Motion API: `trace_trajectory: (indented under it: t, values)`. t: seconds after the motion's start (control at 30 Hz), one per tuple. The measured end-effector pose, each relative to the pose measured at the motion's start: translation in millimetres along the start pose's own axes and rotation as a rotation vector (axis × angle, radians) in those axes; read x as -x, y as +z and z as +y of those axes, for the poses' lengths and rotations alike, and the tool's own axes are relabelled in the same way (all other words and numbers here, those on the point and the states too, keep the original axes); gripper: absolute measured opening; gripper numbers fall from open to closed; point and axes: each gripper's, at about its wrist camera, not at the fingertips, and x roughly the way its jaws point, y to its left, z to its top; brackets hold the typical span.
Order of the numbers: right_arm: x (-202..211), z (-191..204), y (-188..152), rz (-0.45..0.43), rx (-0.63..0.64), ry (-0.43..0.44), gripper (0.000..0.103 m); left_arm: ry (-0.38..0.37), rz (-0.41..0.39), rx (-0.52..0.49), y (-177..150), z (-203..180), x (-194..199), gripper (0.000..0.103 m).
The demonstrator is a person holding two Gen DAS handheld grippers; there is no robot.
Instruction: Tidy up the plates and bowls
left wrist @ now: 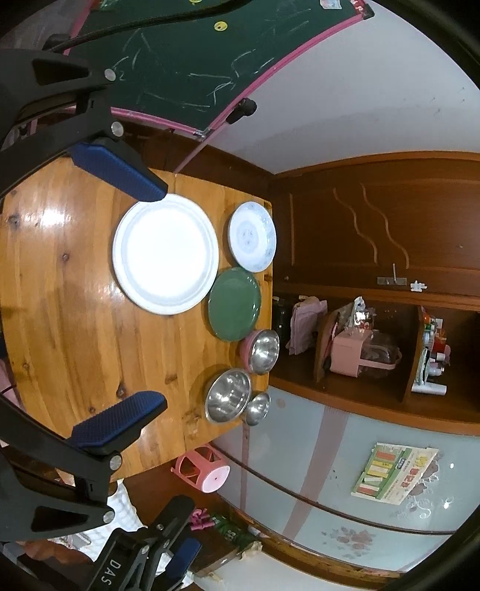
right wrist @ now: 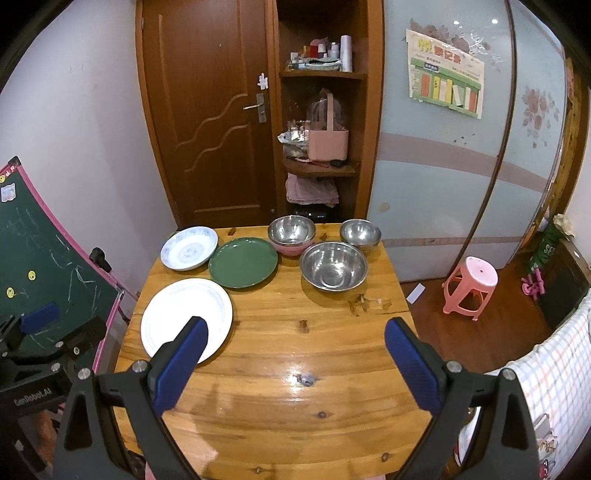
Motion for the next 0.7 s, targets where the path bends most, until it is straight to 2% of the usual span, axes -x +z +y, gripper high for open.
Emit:
trace_trajectory:
  t: [0.27,0.4,0.5,0.63,0.7]
  values:
    - [-36,11,14,0.026,0.009,0.007,0.097,0.047,0.015,0.053,19,33,-38,0.102]
    - [-66,20,19,0.058,0.027,0.012,0.097,0.129,0.009,0.078,21,62,-64,0.102]
    - [-94,29,21,0.094,0.048,0.029,0.097,0.178,0.045,0.096,19,86,-92,0.102]
    - [-126,39,21,0.132,0.08,0.067,0.095,0.173,0.133,0.148,12,120,-137,0.102]
    - [-144,45,21,0.165,0.087,0.111,0.086,0.174,0.172,0.173,7,133,-157,0.102]
